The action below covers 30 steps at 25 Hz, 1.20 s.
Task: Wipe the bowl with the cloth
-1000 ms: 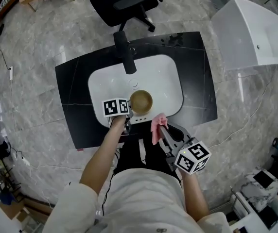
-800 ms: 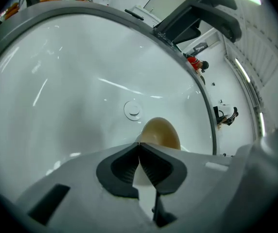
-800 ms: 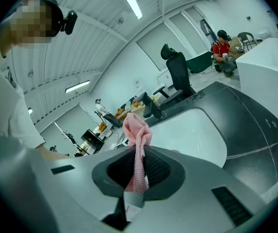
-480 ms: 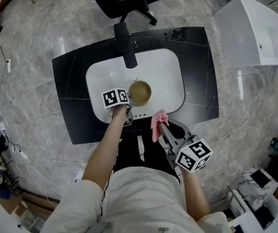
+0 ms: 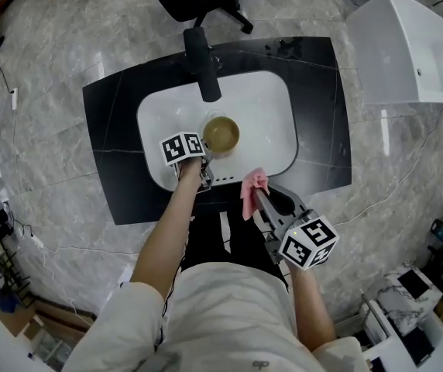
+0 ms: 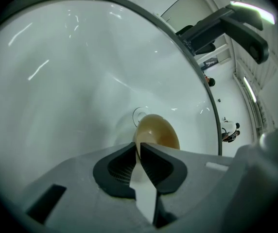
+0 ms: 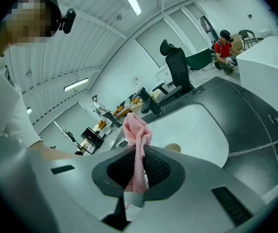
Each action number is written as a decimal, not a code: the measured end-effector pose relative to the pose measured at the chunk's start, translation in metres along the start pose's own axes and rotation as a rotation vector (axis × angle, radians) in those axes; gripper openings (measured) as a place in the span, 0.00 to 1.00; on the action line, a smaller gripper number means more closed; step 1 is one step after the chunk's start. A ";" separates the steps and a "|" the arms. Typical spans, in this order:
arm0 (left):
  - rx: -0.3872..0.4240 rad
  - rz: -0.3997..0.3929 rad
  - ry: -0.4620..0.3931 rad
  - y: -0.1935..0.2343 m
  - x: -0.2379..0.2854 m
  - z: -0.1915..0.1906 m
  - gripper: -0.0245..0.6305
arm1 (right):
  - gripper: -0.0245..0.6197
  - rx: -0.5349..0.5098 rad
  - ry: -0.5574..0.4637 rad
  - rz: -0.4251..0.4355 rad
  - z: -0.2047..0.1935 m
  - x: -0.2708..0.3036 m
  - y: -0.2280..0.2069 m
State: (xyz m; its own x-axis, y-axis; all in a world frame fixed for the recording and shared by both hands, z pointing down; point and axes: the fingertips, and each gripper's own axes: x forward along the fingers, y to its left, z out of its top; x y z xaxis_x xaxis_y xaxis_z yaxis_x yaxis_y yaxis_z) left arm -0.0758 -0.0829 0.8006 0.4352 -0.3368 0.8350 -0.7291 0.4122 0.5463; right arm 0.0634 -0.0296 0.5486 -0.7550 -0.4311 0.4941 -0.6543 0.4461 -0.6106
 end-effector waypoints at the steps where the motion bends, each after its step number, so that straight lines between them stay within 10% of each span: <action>1: -0.005 -0.003 -0.001 0.000 0.000 0.001 0.07 | 0.08 0.004 0.002 -0.004 -0.001 0.001 -0.001; 21: -0.012 -0.030 -0.067 -0.005 -0.024 0.014 0.22 | 0.08 -0.008 -0.009 -0.017 -0.001 0.012 -0.007; 30: 0.185 -0.036 -0.174 -0.037 -0.087 0.020 0.12 | 0.08 -0.085 -0.033 -0.012 0.014 0.020 -0.002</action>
State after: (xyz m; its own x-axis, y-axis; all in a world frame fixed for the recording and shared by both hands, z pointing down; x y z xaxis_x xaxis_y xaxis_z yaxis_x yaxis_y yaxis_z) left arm -0.0968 -0.0862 0.7066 0.3764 -0.4956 0.7828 -0.8060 0.2414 0.5404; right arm 0.0499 -0.0500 0.5515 -0.7463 -0.4618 0.4794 -0.6656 0.5050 -0.5495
